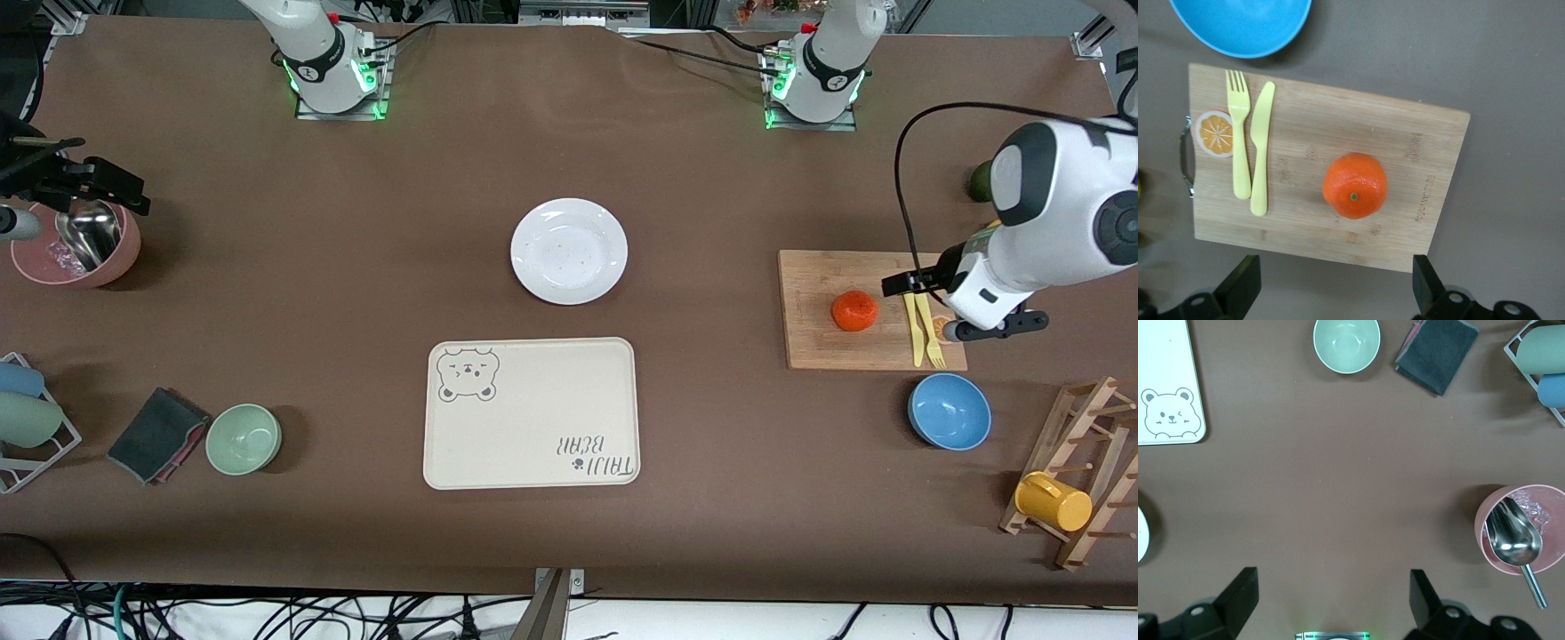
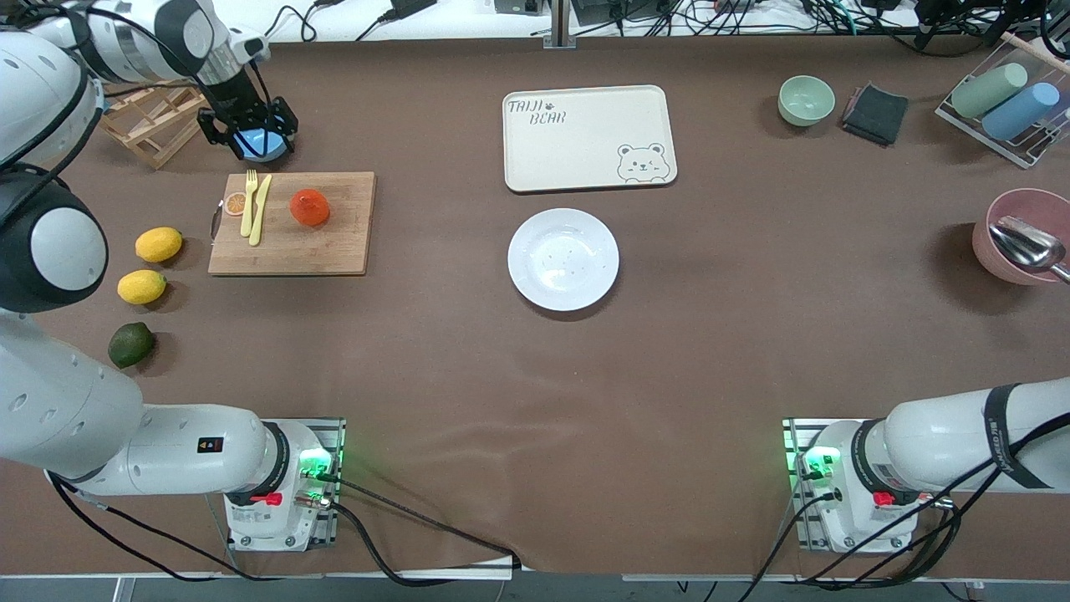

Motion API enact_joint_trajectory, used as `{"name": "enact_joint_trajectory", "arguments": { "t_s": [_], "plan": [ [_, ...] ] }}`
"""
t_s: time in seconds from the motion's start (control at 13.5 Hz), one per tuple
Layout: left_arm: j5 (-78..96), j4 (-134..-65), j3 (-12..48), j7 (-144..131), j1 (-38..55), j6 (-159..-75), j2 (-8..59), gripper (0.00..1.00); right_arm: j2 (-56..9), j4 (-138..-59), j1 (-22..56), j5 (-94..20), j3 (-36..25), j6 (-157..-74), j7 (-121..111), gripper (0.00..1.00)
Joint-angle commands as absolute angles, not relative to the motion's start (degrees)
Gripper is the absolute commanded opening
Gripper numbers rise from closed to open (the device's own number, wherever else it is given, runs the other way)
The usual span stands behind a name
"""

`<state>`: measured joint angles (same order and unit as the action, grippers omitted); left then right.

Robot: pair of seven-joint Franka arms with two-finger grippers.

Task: Place orange and plate with both arms
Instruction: 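Lower the left gripper over the orange and close on it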

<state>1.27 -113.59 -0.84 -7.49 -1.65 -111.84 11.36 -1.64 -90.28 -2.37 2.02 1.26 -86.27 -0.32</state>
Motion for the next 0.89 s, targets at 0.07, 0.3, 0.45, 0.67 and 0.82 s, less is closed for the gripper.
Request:
{"name": "enact_joint_trajectory", "arguments": {
  "t_s": [0.07,0.3,0.45,0.67,0.82],
  "plan": [
    [3.1,-121.7,-0.6,-9.2,-1.6,-122.9,11.7,1.00,-0.9,-91.0,-3.1,2.1,1.8,-86.0,-0.6,1.00],
    [3.1,-124.6,-0.4,-10.4,-1.0,-128.5,13.1,1.00,-0.9,-91.0,-3.1,2.1,1.8,-86.0,-0.6,1.00],
    [3.1,-126.0,-0.1,-10.4,-0.9,-131.9,14.4,1.00,-0.9,-91.0,-3.1,2.0,1.8,-86.0,-0.6,1.00],
    [3.1,-126.8,0.7,-10.3,-1.0,-135.6,16.4,1.00,-0.9,-91.0,-3.1,2.0,1.8,-86.0,-0.6,1.00],
    [3.0,-126.9,0.7,-9.9,-1.1,-137.5,17.8,1.00,-0.9,-91.0,-3.1,2.0,1.8,-86.0,-0.6,1.00]
  ]
}}
